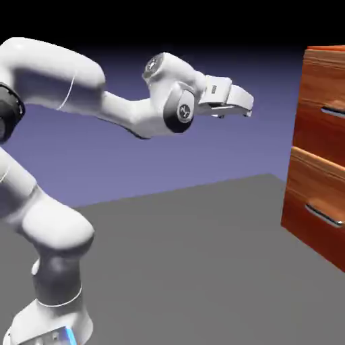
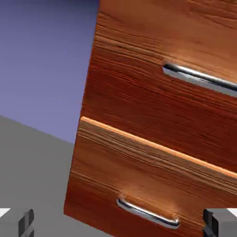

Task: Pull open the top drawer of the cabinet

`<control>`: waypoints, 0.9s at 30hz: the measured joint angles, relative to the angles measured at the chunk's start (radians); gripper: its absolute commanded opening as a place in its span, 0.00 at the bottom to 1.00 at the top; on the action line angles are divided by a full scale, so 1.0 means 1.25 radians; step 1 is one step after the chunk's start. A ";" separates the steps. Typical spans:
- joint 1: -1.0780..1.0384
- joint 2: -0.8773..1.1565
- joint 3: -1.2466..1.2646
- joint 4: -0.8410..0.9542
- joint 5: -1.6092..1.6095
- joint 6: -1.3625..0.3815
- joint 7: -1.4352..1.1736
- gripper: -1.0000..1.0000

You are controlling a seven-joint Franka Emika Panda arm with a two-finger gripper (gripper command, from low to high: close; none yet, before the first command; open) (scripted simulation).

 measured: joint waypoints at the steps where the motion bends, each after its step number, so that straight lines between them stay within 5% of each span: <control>1: 0.029 -0.002 -0.026 0.018 -0.035 -0.002 0.008 0.50; 27: 0.773 -0.041 -0.692 0.481 -0.939 -0.062 0.203 0.50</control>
